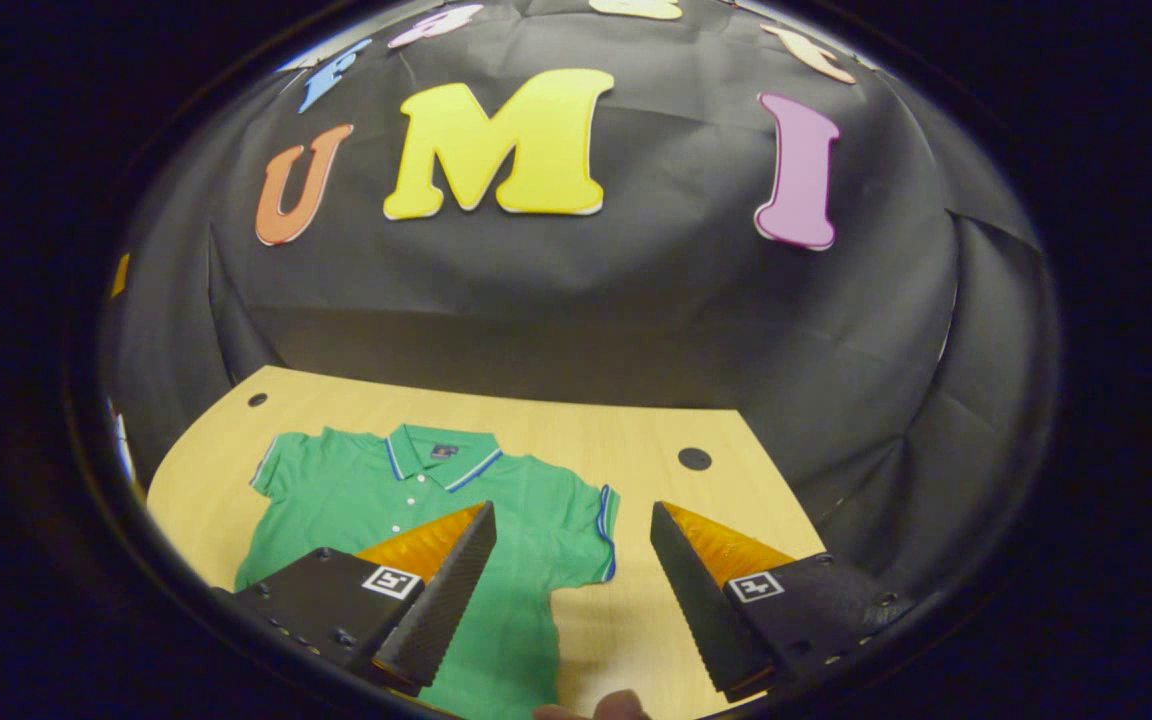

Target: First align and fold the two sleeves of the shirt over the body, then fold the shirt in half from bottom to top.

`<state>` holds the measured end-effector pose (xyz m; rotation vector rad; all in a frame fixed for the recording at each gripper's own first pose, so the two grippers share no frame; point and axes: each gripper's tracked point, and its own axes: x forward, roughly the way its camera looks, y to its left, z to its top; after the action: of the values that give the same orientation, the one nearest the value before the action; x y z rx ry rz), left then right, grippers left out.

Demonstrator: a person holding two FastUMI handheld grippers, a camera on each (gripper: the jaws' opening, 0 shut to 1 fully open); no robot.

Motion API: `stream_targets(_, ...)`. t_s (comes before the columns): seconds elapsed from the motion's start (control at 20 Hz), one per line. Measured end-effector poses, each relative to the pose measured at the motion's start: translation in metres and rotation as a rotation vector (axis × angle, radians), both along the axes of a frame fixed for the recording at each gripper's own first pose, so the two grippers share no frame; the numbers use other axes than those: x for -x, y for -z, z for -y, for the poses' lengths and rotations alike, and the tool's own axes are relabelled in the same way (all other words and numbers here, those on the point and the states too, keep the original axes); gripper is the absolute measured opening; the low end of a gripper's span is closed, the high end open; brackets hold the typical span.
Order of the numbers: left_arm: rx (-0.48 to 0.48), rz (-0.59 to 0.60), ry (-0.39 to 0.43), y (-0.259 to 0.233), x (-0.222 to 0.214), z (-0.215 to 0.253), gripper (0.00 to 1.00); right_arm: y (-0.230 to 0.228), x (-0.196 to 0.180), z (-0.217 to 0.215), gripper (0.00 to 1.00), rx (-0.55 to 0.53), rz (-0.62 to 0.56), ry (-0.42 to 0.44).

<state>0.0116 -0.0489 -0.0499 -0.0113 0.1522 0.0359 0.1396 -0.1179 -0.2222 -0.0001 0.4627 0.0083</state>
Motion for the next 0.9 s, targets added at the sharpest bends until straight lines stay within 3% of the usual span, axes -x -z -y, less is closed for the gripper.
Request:
stream_targets(0.35, -0.011, -0.048, -0.07, 0.014, -0.003, -0.009, 0.99, 0.095, -0.058, 0.032, 0.95, -0.057, -0.179, 0.037)
stream_targets(0.65, -0.028, -0.127, -0.127, 0.035, -0.006, -0.023, 0.99, 0.143, -0.083, 0.032, 0.94, -0.039, -0.267, -0.016)
stream_targets(0.8, -0.036, -0.158, -0.15, 0.044, -0.008, -0.03, 0.99, 0.154, -0.09, 0.029, 0.81, -0.057, -0.293, -0.024)
stream_targets(0.85, -0.038, -0.176, -0.157, 0.048, -0.008, -0.031, 0.99, 0.159, -0.091, 0.027, 0.68, -0.07, -0.314, -0.031)
stream_targets(0.9, -0.035, -0.189, -0.161, 0.052, -0.009, -0.032, 1.0, 0.163, -0.089, 0.028, 0.64, -0.08, -0.336, -0.032)
